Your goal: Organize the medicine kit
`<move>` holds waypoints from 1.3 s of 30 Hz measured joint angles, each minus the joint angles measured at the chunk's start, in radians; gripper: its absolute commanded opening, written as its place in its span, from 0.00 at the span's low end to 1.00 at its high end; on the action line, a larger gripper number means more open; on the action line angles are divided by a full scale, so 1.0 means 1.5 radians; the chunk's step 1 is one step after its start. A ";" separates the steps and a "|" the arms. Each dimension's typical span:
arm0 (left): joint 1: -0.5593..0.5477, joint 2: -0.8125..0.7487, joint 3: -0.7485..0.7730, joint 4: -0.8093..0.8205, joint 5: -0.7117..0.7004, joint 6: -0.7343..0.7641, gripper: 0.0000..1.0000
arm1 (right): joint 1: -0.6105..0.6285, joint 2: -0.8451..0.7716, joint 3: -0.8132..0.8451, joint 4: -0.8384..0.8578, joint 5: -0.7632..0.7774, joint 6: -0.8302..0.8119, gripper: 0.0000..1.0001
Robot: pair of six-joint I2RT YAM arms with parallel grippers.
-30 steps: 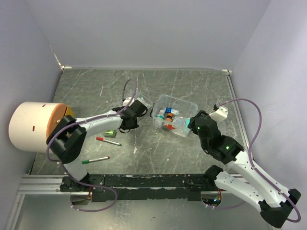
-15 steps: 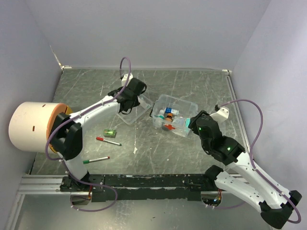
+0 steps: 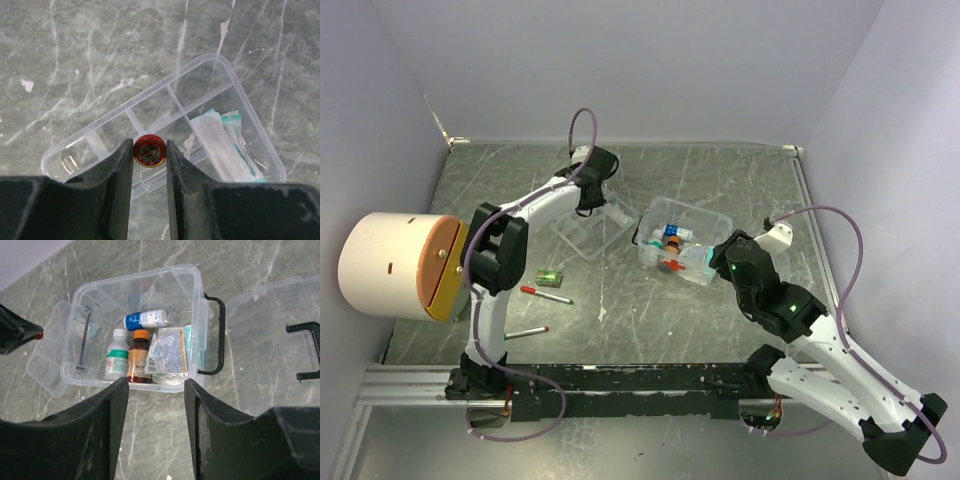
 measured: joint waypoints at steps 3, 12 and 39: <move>0.008 0.009 0.009 0.001 0.014 0.003 0.34 | 0.000 0.003 -0.001 0.001 -0.001 0.000 0.48; 0.028 0.060 0.051 0.006 0.036 0.008 0.34 | 0.000 -0.003 -0.007 0.002 -0.005 0.002 0.48; 0.032 0.089 0.066 0.010 0.034 0.015 0.61 | 0.000 -0.003 -0.007 -0.004 -0.005 0.006 0.48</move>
